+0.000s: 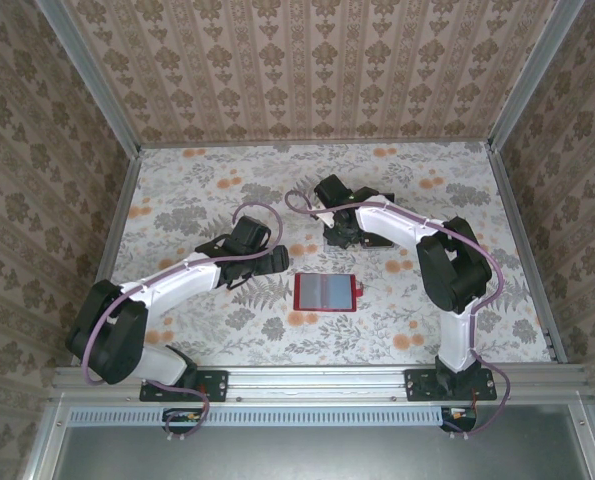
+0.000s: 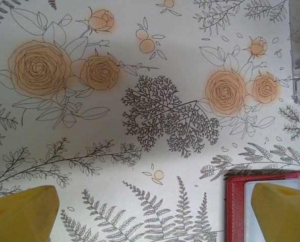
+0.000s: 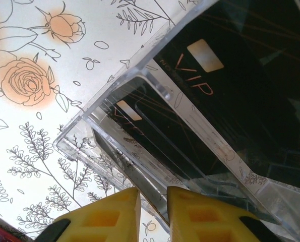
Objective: Put the credit cards into the card holder
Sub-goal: Pick up the credit card from the storage box.
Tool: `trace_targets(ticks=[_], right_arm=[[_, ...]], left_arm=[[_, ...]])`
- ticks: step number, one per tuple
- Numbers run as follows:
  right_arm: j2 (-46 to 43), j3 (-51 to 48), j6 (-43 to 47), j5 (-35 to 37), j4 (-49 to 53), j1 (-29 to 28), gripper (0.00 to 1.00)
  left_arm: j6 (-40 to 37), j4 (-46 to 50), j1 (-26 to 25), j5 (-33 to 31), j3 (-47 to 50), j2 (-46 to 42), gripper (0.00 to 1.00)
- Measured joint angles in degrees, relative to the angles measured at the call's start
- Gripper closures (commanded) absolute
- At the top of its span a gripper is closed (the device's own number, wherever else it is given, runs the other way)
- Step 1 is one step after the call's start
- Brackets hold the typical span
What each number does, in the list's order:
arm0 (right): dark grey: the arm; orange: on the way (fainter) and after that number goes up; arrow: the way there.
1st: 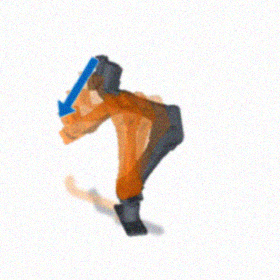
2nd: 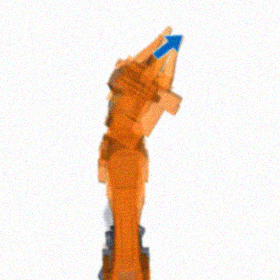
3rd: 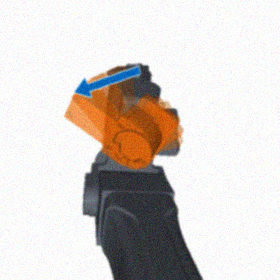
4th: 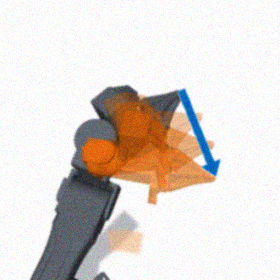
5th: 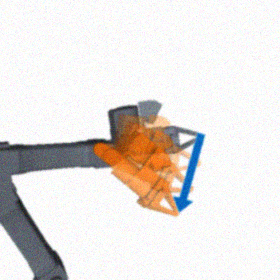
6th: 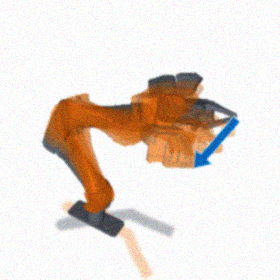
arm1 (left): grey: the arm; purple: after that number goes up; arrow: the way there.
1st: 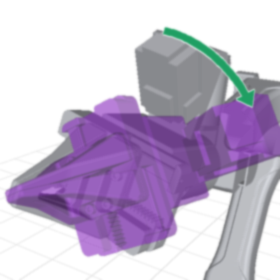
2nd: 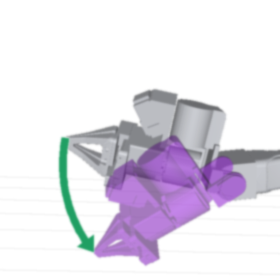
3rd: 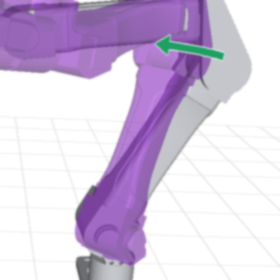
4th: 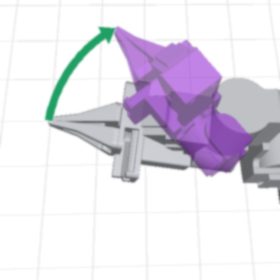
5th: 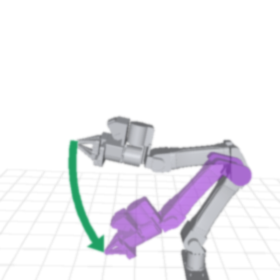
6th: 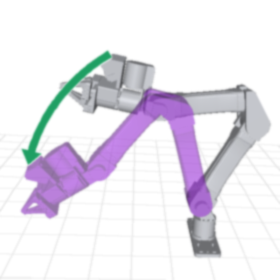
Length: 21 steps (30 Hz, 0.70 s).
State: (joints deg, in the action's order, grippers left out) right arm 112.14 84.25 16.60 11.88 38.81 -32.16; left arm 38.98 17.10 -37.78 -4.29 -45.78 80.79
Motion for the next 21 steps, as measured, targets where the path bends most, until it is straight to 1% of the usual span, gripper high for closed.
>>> trace_targets(ticks=[10, 13, 21], right_arm=[[-0.1, -0.2, 3.1, 0.2, -0.4, -1.2, 0.9], [-0.6, -0.8, 4.2, 0.2, -1.1, -1.7, 0.91], [-3.3, -2.1, 5.5, 0.6, -1.2, -3.5, 0.99]], left_arm=[[0.0, 0.0, 0.0, 0.0, 0.0, 0.0, 0.0], [0.0, 0.0, 0.0, 0.2, 0.0, 0.1, 0.0], [0.0, 0.0, 0.0, 0.4, 0.0, 0.2, 0.0]])
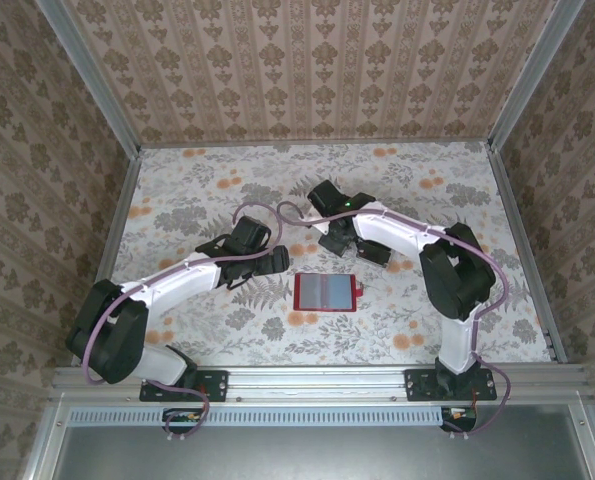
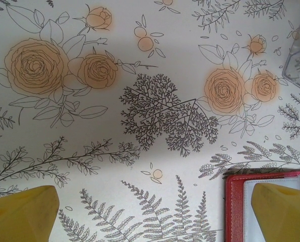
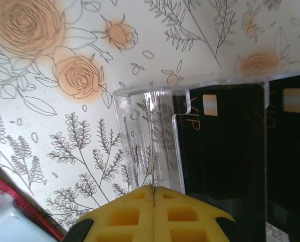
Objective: Put the credit cards into the card holder
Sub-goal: Pick up the credit card from the storage box, then insert the credit card into the card slot.
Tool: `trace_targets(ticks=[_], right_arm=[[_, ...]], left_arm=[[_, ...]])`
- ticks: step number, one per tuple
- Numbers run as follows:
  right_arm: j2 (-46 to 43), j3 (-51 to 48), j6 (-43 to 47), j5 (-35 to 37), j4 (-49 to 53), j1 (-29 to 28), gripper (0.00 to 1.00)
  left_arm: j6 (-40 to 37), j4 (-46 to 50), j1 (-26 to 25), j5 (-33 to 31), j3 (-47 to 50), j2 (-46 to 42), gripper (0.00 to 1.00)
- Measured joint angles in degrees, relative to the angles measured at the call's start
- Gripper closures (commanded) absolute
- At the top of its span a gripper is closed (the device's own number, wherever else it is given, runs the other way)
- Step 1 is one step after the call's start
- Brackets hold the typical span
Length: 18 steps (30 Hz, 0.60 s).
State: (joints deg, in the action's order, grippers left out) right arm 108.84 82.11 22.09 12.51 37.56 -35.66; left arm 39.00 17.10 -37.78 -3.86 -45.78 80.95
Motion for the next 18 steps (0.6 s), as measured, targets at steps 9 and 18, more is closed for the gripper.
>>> trace_targets(ticks=[9, 18], right_arm=[[-4.7, 0.8, -0.1, 1.0, 0.5, -1.5, 1.0], [-8.8, 3.9, -6.9, 1.0, 3.5, -1.7, 1.0]], left_arm=[[0.0, 0.0, 0.0, 0.0, 0.0, 0.0, 0.0], [-1.6, 0.5, -0.4, 0.0, -0.6, 0.0, 0.0]])
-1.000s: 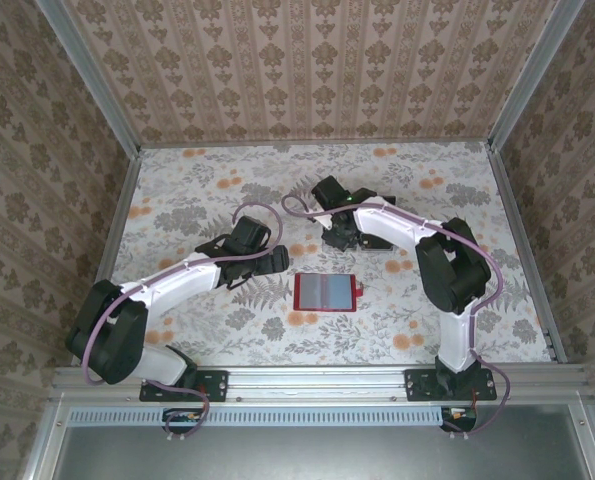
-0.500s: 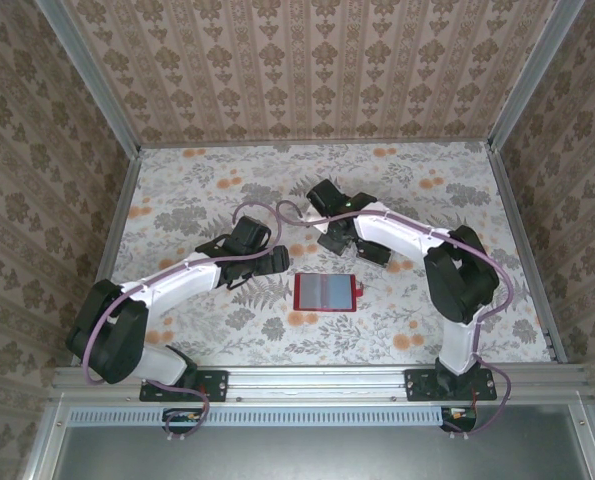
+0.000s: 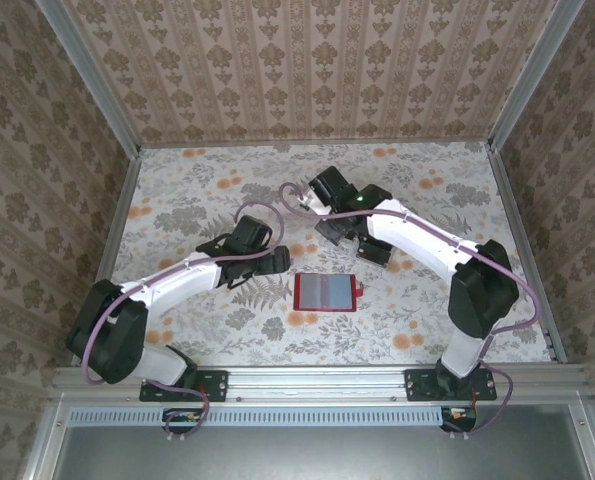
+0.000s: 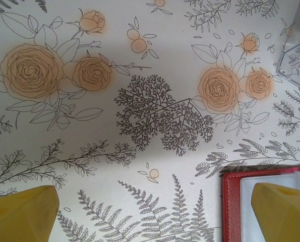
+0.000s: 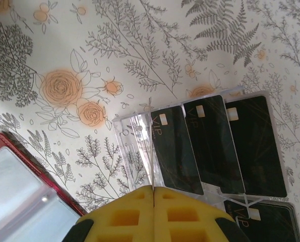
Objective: Put the credit cards into the card holder
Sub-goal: Insert the credit card into the card slot.
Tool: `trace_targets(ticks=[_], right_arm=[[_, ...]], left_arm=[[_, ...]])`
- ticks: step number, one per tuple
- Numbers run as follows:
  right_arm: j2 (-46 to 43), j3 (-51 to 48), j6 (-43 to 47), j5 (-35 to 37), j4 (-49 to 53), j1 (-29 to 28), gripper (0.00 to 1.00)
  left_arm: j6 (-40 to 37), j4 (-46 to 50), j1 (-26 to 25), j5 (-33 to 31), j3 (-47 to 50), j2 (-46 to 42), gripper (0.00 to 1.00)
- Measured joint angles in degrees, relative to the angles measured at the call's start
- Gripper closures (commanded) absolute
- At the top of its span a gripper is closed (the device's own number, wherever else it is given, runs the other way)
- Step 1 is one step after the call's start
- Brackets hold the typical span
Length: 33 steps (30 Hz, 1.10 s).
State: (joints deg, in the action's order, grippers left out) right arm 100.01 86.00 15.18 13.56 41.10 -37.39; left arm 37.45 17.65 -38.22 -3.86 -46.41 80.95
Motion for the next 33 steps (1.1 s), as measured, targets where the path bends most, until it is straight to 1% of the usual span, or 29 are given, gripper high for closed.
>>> trace_targets(ticks=[2, 3, 4, 5, 7, 8, 10, 13, 16, 21, 28, 33], right_arm=[[0.0, 0.2, -0.8, 0.0, 0.1, 0.0, 1.0], [-1.3, -1.4, -5.2, -1.0, -1.2, 0.0, 1.0], [-4.3, -5.7, -10.1, -3.1, -2.4, -0.1, 1.0], [-8.1, -9.7, -15.1, -4.9, -1.4, -0.2, 1.0], [-14.9, -15.5, -22.4, -7.6, -0.8, -0.2, 1.0], [-18.3, -18.2, -26.1, -8.9, -1.4, -0.2, 1.0], [-24.3, -23.6, -33.0, -11.6, -3.8, -0.2, 1.0], [-29.0, -29.7, -40.2, -13.7, -6.8, -0.3, 1.0], [-29.6, -33.2, -45.0, -14.3, -8.7, -0.3, 1.0], [-30.1, -36.6, -50.3, -14.7, -11.4, -0.3, 1.0], [-30.3, -44.1, -58.6, -18.5, -20.1, -0.4, 1.0], [-28.7, -46.6, -62.4, -20.5, -25.4, -0.5, 1.0]], left_arm=[[-0.2, 0.2, -0.1, 0.0, 0.0, 0.0, 0.0], [-0.9, 0.9, -1.2, -1.3, -0.2, 0.0, 0.0], [-1.7, 1.7, -2.8, -2.8, -0.7, 0.1, 0.0], [-2.5, 2.2, -5.3, -3.4, -1.1, 0.1, 0.0], [-3.8, 3.0, -10.1, -4.3, -2.1, 0.2, 0.0], [-4.4, 3.3, -11.4, -4.8, -2.5, 0.5, 0.0], [-5.0, 3.5, -13.0, -5.8, -3.3, 1.3, 0.0], [-5.2, 3.6, -13.5, -7.1, -3.5, 3.0, 0.0], [-5.1, 3.6, -13.5, -8.0, -3.5, 3.8, 0.0], [-5.1, 3.2, -13.5, -8.7, -3.5, 3.8, 0.0], [-5.1, 0.8, -13.5, -8.6, -3.3, 4.6, 0.0], [-5.1, -0.6, -13.5, -8.2, -3.1, 6.5, 0.0]])
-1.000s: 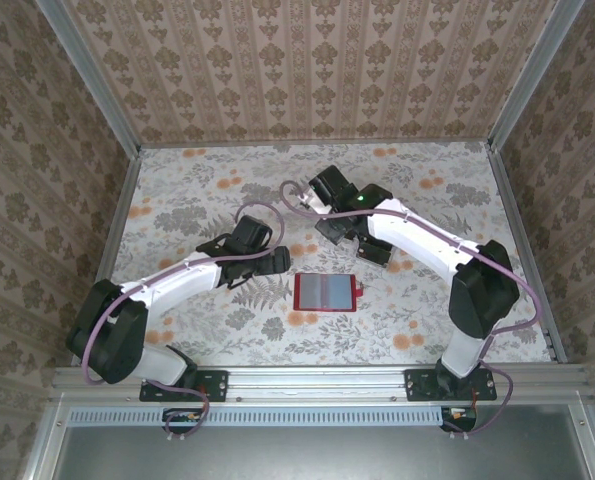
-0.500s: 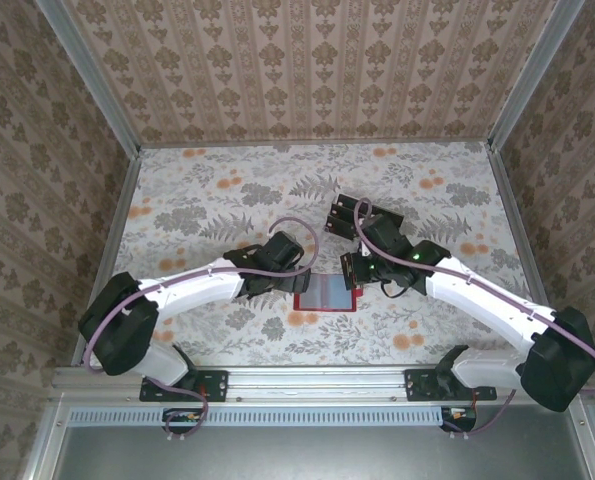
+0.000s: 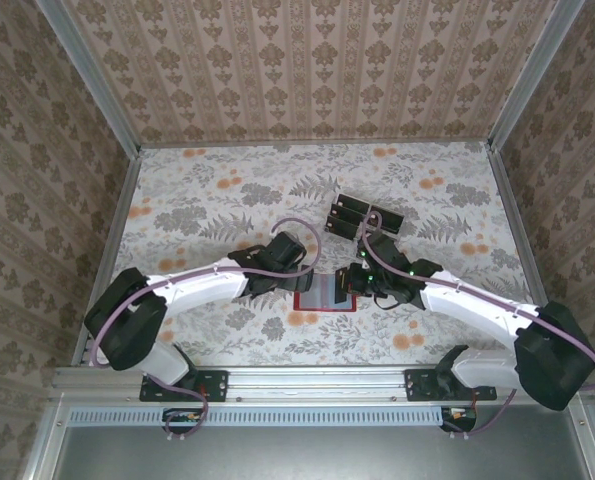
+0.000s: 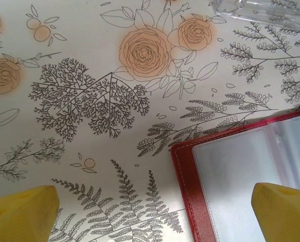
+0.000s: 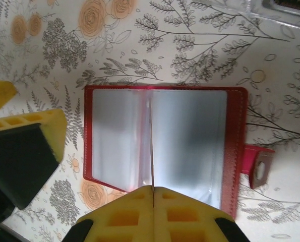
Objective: Put the credit cards into the card holder
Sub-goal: Insert the credit card into the card slot.
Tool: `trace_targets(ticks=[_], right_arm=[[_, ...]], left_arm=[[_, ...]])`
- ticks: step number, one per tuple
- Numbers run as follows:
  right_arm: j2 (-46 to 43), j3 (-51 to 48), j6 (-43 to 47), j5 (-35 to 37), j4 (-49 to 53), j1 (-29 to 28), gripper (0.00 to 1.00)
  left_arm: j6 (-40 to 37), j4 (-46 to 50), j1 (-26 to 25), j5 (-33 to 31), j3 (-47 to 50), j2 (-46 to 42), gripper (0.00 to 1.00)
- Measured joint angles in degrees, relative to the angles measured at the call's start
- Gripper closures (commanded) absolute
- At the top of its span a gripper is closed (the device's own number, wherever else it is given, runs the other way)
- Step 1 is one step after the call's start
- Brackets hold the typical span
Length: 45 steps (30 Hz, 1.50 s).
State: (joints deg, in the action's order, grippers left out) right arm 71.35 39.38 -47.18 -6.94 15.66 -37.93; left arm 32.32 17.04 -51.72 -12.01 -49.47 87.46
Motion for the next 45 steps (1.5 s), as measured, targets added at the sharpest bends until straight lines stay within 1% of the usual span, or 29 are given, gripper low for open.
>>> trace_targets(ticks=[8, 13, 28, 34, 38, 45], right_arm=[[2.8, -0.5, -2.5, -2.4, -6.4, -0.3, 1.0], [5.0, -0.8, -2.7, -3.0, -8.7, -0.6, 1.0], [6.8, -4.2, -2.7, -3.0, -10.8, -0.6, 1.0], [7.0, -4.2, -2.6, -3.0, -10.9, -0.6, 1.0], [7.1, -4.5, -2.5, -3.0, -11.2, -0.6, 1.0], [7.1, -4.9, -2.2, -3.0, -11.2, -0.1, 1.0]], left_arm=[[0.0, -0.8, 0.0, 0.2, 0.0, 2.4, 0.0], [0.0, -0.8, -0.6, 0.2, 0.0, 2.6, 0.0], [-0.1, -1.3, -3.7, -0.3, 0.4, 2.7, 0.0], [-0.1, -1.3, -4.1, -0.6, 1.5, 3.9, 0.0], [0.1, 0.1, -4.1, -1.9, 1.6, 5.4, 0.0], [2.5, 1.0, -4.3, -3.0, 1.6, 5.7, 0.0]])
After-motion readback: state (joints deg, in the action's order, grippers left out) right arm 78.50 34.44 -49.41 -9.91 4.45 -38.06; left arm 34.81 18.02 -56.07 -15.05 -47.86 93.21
